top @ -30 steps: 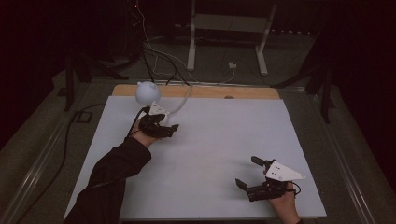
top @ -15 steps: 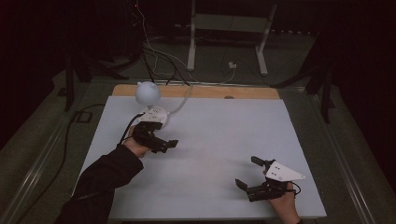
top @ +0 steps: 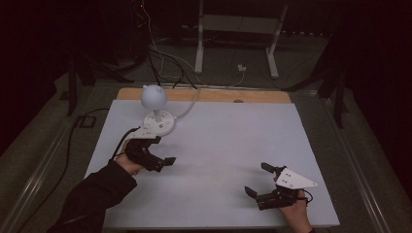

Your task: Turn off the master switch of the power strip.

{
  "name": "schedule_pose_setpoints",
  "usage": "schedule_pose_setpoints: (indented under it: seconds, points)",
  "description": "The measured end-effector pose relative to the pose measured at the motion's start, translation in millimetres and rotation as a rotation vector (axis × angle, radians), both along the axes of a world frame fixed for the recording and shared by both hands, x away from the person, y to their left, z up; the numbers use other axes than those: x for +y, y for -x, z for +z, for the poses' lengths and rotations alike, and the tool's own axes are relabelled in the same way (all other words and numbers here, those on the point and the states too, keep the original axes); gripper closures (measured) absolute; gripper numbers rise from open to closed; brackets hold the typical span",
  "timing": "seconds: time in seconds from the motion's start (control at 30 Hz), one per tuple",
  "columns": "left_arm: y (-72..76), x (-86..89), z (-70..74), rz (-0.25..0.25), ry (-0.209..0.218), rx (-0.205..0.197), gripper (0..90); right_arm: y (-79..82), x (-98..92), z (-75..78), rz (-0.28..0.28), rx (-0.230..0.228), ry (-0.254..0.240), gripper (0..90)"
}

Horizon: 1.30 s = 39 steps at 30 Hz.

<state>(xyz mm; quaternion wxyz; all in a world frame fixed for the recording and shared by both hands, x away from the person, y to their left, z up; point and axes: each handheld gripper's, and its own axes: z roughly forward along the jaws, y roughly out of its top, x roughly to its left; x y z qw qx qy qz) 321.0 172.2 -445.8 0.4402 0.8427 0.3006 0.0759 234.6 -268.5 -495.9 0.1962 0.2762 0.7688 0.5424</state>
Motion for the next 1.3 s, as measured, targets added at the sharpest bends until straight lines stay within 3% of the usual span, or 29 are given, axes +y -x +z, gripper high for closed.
schedule_pose_setpoints:
  seconds: [0.17,0.33,0.7,1.13,1.3]
  points:
    - [10.8,14.4,-7.7,0.012,0.011,0.015,0.1,0.0,0.4,-0.3,0.000,0.002,0.002,0.1]
    - [21.5,25.3,-20.3,0.015,-0.013,0.025,0.1,0.1,1.0,-0.5,-0.001,0.002,0.006,0.1]
    - [49.7,47.3,-48.8,0.039,-0.008,0.067,0.1,0.3,2.2,-1.2,0.000,0.005,0.017,0.1]
    - [76.9,62.0,-65.0,0.052,-0.034,0.077,0.2,0.3,2.4,-1.7,0.004,0.010,0.021,0.1]
    - [85.1,68.0,-71.1,0.048,-0.035,0.047,0.2,0.4,2.2,-2.0,0.003,0.013,0.019,0.1]
